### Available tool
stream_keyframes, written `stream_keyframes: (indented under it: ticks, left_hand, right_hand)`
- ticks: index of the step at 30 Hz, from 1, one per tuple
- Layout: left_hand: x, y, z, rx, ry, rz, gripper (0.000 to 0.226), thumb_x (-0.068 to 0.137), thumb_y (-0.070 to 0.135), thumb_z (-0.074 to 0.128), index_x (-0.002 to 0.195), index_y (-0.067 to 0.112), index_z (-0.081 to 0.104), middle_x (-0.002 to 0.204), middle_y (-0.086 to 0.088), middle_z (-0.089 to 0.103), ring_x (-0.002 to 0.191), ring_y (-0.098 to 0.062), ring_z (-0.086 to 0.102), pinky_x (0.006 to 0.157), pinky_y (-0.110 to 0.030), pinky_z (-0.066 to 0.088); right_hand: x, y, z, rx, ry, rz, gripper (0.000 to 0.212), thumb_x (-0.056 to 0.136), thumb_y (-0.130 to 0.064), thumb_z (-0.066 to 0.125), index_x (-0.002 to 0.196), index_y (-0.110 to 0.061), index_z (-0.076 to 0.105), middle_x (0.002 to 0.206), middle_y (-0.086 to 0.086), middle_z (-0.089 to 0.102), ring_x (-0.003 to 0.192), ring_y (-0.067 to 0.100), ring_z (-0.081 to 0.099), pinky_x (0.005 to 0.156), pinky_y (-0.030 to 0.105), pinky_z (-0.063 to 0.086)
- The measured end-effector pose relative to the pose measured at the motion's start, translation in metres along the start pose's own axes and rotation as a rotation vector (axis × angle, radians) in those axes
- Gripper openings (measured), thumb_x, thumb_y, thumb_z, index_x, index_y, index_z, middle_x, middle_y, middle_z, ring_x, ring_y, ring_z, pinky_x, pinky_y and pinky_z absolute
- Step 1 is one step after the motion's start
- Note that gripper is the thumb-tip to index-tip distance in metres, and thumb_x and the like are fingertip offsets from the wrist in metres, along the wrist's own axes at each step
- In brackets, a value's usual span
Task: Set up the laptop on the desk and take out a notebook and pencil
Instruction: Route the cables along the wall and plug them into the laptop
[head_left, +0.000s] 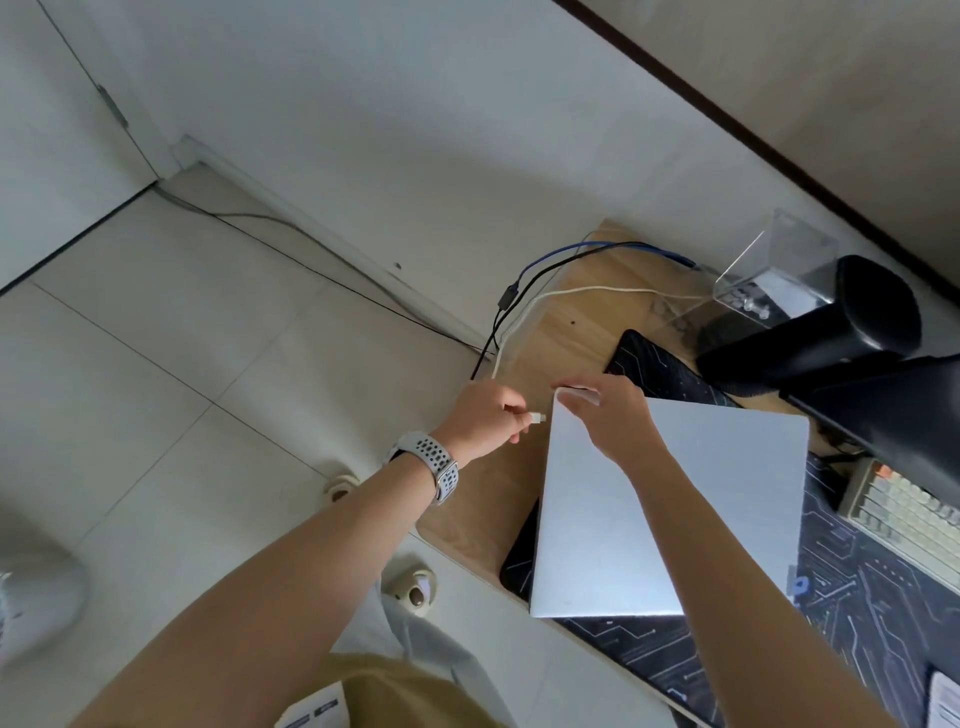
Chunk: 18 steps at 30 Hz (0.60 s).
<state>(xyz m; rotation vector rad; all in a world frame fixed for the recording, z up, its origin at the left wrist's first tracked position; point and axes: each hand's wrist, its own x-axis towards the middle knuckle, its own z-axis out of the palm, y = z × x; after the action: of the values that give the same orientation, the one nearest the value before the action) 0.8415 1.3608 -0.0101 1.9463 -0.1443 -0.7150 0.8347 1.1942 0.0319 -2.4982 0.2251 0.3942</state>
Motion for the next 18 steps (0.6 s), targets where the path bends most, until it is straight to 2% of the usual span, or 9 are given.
stream_keyframes:
  ticks: [5, 10, 14, 18]
  left_hand:
    - [0.0011, -0.0094, 0.0095, -0.086, -0.01, -0.059, 0.026, 0.09, 0.017, 0.056, 0.068, 0.007, 0.068, 0.058, 0.0, 0.064, 0.055, -0.012, 0.055, 0.06, -0.023, 0.044]
    - [0.0033, -0.0079, 0.0084, -0.14, -0.011, -0.067, 0.023, 0.09, 0.009, 0.055, 0.073, -0.001, 0.068, 0.057, 0.0, 0.06, 0.042, 0.004, 0.051, 0.049, -0.006, 0.037]
    - [0.0038, -0.0083, 0.0082, -0.135, -0.004, -0.065, 0.025, 0.09, 0.01, 0.055, 0.069, 0.005, 0.067, 0.056, 0.001, 0.059, 0.046, 0.002, 0.051, 0.05, -0.006, 0.037]
    - [0.006, -0.0062, 0.0065, -0.125, -0.003, -0.052, 0.025, 0.09, 0.01, 0.056, 0.067, 0.004, 0.065, 0.056, 0.001, 0.059, 0.045, 0.001, 0.05, 0.048, -0.006, 0.036]
  right_hand:
    - [-0.0004, 0.0016, 0.0006, 0.042, -0.013, 0.041, 0.017, 0.089, -0.024, 0.062, 0.1, -0.02, 0.074, 0.093, 0.008, 0.074, 0.091, 0.031, 0.067, 0.09, 0.047, 0.051]
    - [-0.0007, 0.0016, 0.0022, 0.086, -0.008, 0.073, 0.017, 0.09, -0.023, 0.063, 0.102, -0.019, 0.073, 0.096, 0.0, 0.073, 0.094, 0.032, 0.066, 0.086, 0.048, 0.054]
    - [-0.0009, 0.0006, 0.0024, 0.134, -0.005, 0.078, 0.017, 0.09, -0.018, 0.062, 0.103, -0.017, 0.072, 0.098, -0.006, 0.07, 0.099, 0.01, 0.064, 0.091, 0.03, 0.051]
    - [-0.0014, 0.0006, 0.0024, 0.165, -0.009, 0.072, 0.016, 0.09, -0.017, 0.062, 0.103, -0.017, 0.072, 0.099, -0.006, 0.071, 0.102, 0.008, 0.064, 0.094, 0.026, 0.048]
